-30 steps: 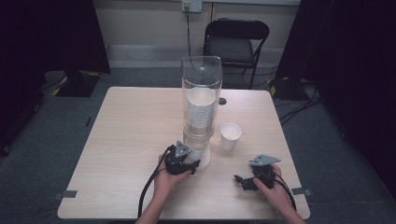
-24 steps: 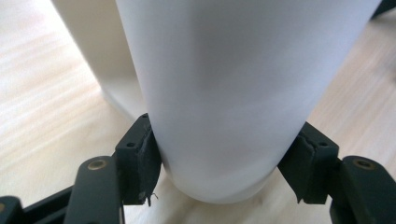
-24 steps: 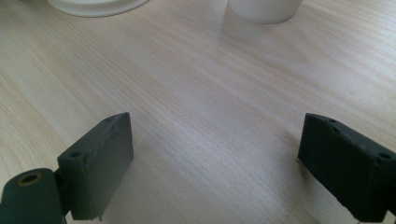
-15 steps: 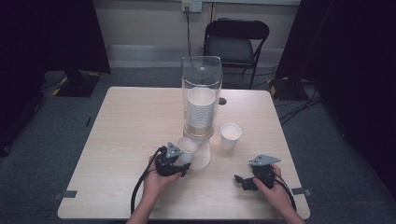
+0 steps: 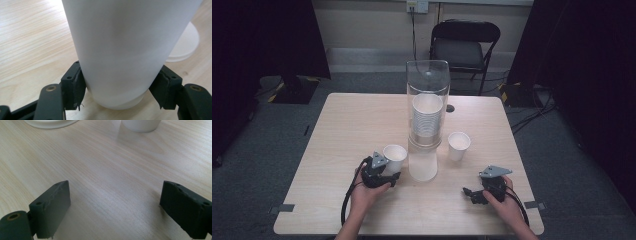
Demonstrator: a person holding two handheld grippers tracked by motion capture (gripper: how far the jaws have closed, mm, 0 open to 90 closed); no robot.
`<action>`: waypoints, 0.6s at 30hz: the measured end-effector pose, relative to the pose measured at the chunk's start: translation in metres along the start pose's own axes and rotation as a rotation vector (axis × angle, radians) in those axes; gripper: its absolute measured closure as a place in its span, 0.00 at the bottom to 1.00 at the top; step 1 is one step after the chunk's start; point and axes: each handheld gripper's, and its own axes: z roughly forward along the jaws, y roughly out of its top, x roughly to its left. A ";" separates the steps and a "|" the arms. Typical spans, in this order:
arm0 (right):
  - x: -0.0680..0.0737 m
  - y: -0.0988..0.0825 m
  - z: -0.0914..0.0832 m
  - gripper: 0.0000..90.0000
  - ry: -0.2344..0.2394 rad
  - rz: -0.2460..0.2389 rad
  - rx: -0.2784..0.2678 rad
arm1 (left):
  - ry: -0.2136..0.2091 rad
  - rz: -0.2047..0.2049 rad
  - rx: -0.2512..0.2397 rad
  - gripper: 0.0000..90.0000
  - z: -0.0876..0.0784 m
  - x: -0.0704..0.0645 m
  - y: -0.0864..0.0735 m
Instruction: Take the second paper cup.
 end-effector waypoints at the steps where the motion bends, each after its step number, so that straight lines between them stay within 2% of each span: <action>1: 0.000 0.000 0.000 0.09 0.000 0.000 0.000 | 0.006 -0.004 -0.001 0.39 0.000 0.001 0.000; 4: 0.000 0.000 0.001 0.09 0.000 0.000 -0.001 | 0.018 -0.012 -0.002 0.39 0.001 0.006 -0.001; 5: 0.000 0.000 0.001 0.09 0.001 0.000 0.000 | 0.022 -0.033 -0.004 0.39 0.003 0.005 -0.001; 10: 0.000 0.000 0.001 0.09 0.001 -0.001 0.000 | 0.033 -0.040 0.006 0.39 0.009 0.008 -0.001; 11: 0.000 0.000 0.001 0.09 0.001 0.000 0.000 | 0.036 -0.039 0.021 0.39 0.011 0.009 -0.001; 15: 0.000 0.000 0.001 0.09 0.000 -0.001 0.000 | 0.030 -0.059 0.000 0.39 0.014 0.010 -0.002; 18: 0.000 0.000 0.001 0.09 0.002 -0.003 0.000 | 0.029 -0.047 0.011 0.39 0.014 0.012 -0.002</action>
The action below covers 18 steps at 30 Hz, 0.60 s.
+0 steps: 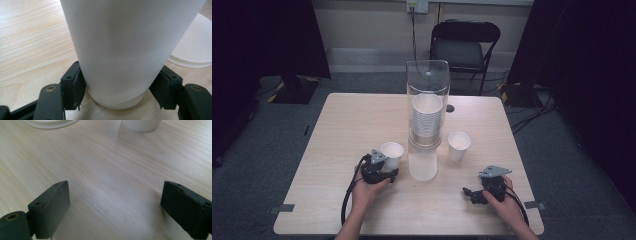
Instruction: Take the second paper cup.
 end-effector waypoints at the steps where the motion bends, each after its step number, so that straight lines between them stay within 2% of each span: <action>1: 0.000 0.000 0.000 0.09 0.000 0.000 0.000 | 0.002 0.010 0.011 0.38 -0.001 0.001 0.000; 3: 0.000 0.000 0.000 0.09 -0.001 0.001 -0.001 | 0.007 0.009 0.011 0.38 -0.001 0.001 -0.001; 4: 0.000 0.000 0.000 0.09 -0.001 0.002 -0.001 | -0.003 -0.006 0.003 0.38 0.000 0.002 -0.002; 8: 0.000 0.000 0.000 0.09 -0.001 0.002 -0.001 | -0.008 -0.024 0.000 0.38 0.001 0.003 -0.004; 9: 0.000 0.000 0.000 0.09 -0.001 0.002 -0.001 | -0.008 -0.024 0.000 0.38 0.001 0.003 -0.004; 10: 0.000 0.000 0.000 0.09 0.000 0.002 -0.001 | -0.011 -0.001 0.012 0.37 0.000 0.005 -0.004; 12: 0.000 0.000 0.000 0.09 -0.001 0.002 -0.001 | -0.006 -0.012 0.004 0.37 -0.001 0.004 -0.005; 15: 0.000 0.000 0.000 0.09 0.000 0.001 -0.001 | -0.005 -0.048 0.011 0.27 -0.002 0.005 -0.006; 16: 0.000 0.000 0.000 0.09 0.000 0.001 -0.001 | -0.003 -0.040 0.017 0.27 -0.004 0.007 -0.007; 18: 0.000 0.000 0.000 0.09 0.000 0.002 -0.001 | -0.001 -0.059 0.026 0.24 -0.006 0.008 -0.008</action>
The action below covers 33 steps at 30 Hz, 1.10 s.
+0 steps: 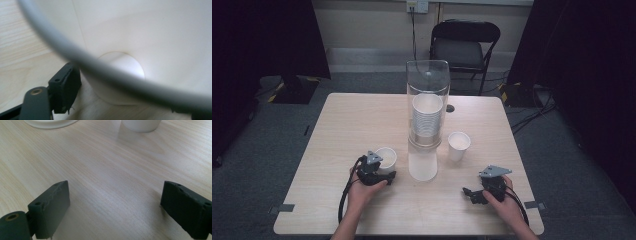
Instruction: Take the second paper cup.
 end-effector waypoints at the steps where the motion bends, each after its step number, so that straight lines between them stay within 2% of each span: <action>1: 0.000 0.000 0.000 0.09 0.000 -0.001 0.000 | 0.001 -0.003 0.006 0.22 -0.002 0.002 -0.001; 6: 0.000 0.000 0.000 0.09 0.000 0.000 0.000 | -0.004 -0.008 0.025 0.19 -0.010 0.007 -0.006; 11: 0.000 0.000 0.000 0.09 0.000 0.000 0.000 | -0.005 -0.013 0.023 0.18 -0.021 0.013 -0.014; 27: 0.000 0.000 0.000 0.09 -0.001 0.000 0.000 | -0.032 0.013 0.022 0.18 -0.051 0.033 -0.034; 33: 0.000 0.000 0.000 0.09 -0.001 0.000 0.000 | -0.036 0.015 0.032 0.18 -0.057 0.038 -0.042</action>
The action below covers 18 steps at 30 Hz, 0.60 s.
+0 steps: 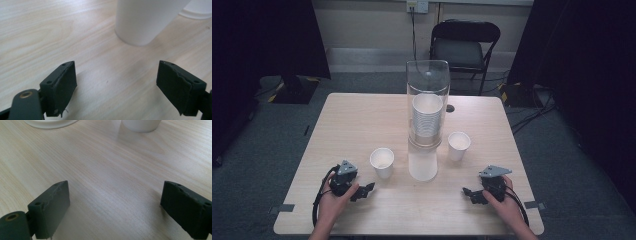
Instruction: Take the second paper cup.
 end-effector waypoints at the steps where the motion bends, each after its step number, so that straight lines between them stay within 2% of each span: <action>1: 0.000 0.000 0.000 0.09 0.000 0.000 0.000 | -0.004 0.004 -0.002 0.18 -0.001 0.001 -0.001; 9: 0.000 0.000 0.000 0.09 0.000 0.000 0.000 | -0.011 0.003 -0.002 0.18 -0.009 0.006 -0.010; 18: 0.000 0.000 0.000 0.09 0.000 0.000 0.000 | 0.001 0.027 0.005 0.18 -0.016 0.011 -0.020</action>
